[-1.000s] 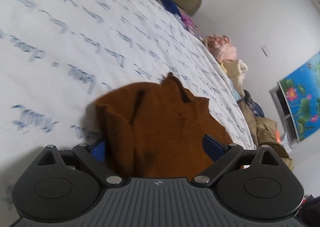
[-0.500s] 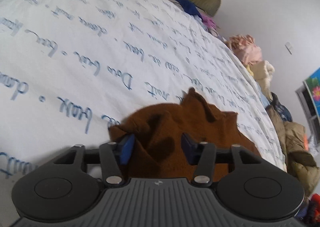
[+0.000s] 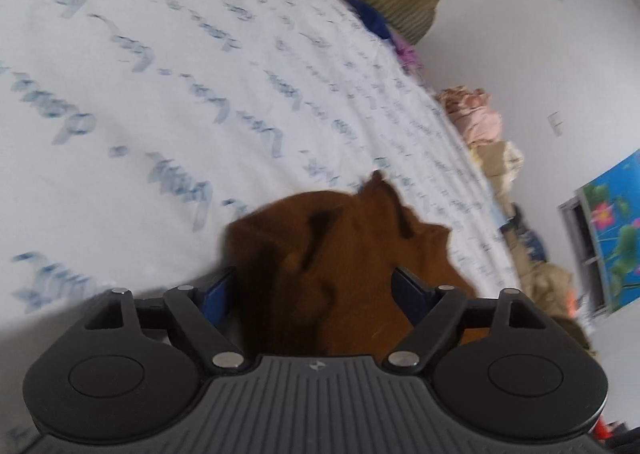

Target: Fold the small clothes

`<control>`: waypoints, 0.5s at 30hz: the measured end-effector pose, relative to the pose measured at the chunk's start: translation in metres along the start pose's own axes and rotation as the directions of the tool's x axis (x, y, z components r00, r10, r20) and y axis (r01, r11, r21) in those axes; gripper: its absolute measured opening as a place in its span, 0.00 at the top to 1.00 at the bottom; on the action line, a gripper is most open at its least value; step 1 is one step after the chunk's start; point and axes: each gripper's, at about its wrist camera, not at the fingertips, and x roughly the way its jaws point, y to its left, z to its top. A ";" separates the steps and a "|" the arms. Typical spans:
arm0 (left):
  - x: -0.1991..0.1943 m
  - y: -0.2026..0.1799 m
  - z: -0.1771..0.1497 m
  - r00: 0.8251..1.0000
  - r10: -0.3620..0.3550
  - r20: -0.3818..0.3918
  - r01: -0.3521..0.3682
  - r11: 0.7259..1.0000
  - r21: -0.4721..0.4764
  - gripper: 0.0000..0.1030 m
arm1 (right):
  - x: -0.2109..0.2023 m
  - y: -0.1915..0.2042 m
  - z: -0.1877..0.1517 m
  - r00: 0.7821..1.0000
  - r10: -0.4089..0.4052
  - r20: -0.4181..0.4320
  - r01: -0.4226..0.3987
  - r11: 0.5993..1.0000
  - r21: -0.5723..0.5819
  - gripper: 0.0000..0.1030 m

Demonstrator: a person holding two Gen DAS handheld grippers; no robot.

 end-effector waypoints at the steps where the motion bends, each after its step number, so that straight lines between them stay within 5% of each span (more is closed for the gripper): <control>1: 0.006 -0.001 0.001 1.000 -0.017 -0.005 0.017 1.000 -0.017 0.20 | 0.001 0.003 0.002 1.000 -0.002 0.004 0.002 1.000 -0.008 0.31; 5: 0.021 -0.012 0.005 1.000 -0.001 0.002 0.001 1.000 -0.024 0.22 | 0.010 0.008 0.005 0.999 0.034 -0.009 -0.034 0.999 -0.021 0.59; 7: 0.026 -0.022 0.004 0.997 0.071 0.003 -0.072 0.997 0.038 0.51 | 0.010 0.012 0.005 0.999 0.049 -0.005 -0.049 0.998 -0.031 0.74; 8: 0.029 -0.028 0.003 0.992 0.126 -0.014 -0.125 0.989 0.083 0.82 | 0.008 0.014 0.004 0.999 0.052 0.003 -0.052 0.998 -0.040 0.85; 15: 0.017 -0.080 -0.014 0.961 0.256 0.108 -0.277 0.909 0.310 0.87 | -0.010 0.005 -0.002 0.998 0.033 0.054 -0.032 0.999 -0.018 0.89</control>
